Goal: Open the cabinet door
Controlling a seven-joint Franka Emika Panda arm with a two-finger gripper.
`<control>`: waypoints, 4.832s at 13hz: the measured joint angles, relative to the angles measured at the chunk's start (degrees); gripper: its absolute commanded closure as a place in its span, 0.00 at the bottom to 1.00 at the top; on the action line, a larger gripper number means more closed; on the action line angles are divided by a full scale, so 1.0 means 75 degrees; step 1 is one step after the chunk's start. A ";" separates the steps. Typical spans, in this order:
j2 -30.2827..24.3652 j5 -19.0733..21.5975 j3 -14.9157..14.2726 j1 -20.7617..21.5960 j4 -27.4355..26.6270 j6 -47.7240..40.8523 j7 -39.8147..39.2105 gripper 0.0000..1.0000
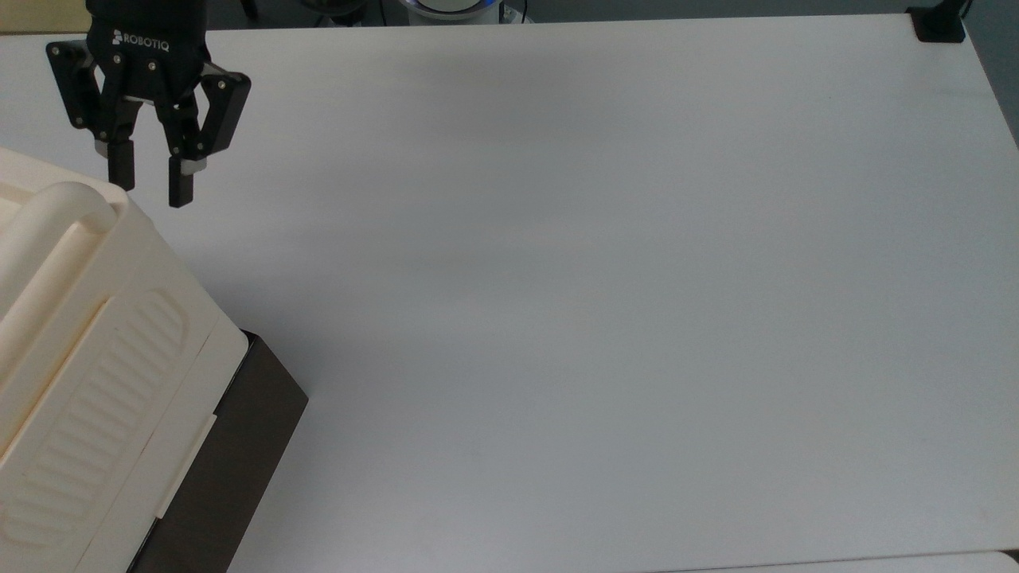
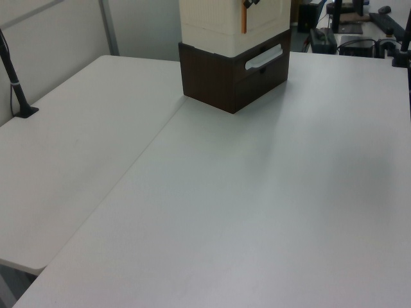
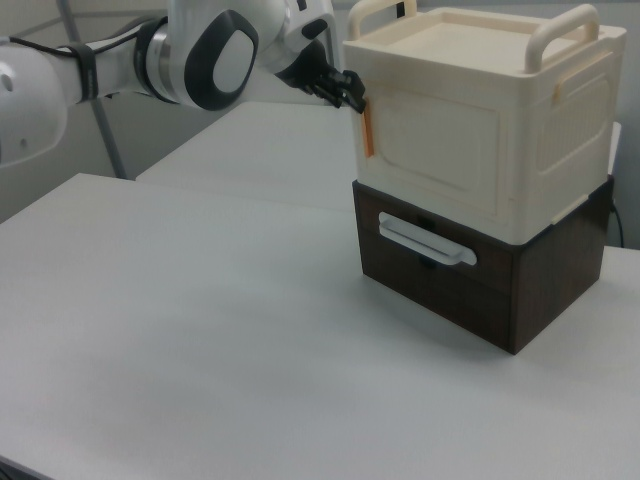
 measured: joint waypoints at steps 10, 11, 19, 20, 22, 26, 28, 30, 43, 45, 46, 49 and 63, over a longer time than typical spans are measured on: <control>0.0348 0.0002 -0.0016 -0.0089 0.0052 0.0854 0.0088 1.00; 0.0348 -0.0001 -0.0004 -0.0089 0.0051 0.0855 0.0088 1.00; 0.0265 -0.0001 0.0006 -0.0099 0.0108 0.0397 0.0079 1.00; 0.0206 -0.0001 0.0011 -0.0099 0.0175 0.0012 0.0079 1.00; 0.0017 -0.0001 0.0023 -0.0098 0.0246 -0.0760 0.0069 1.00; -0.0322 0.0001 0.0024 -0.0118 0.0255 -0.1899 -0.0011 0.63; -0.0483 0.0024 0.0022 -0.0257 0.0180 -0.2616 -0.0101 0.30; -0.0873 0.0030 0.0027 -0.0514 -0.0113 -0.3149 -0.0221 0.16; -0.2162 -0.0018 -0.0197 -0.2885 -0.0924 -0.5082 -0.2033 0.00; -0.2159 -0.0018 -0.0603 -0.2987 -0.0892 -0.5071 -0.2419 0.00; -0.2167 -0.0018 -0.0731 -0.3003 -0.0864 -0.5069 -0.2523 0.00; -0.2355 -0.0018 -0.1019 -0.3006 -0.0643 -0.5081 -0.2649 0.00; -0.2633 0.0919 0.1740 -0.1833 -0.0187 -0.6587 0.0031 0.00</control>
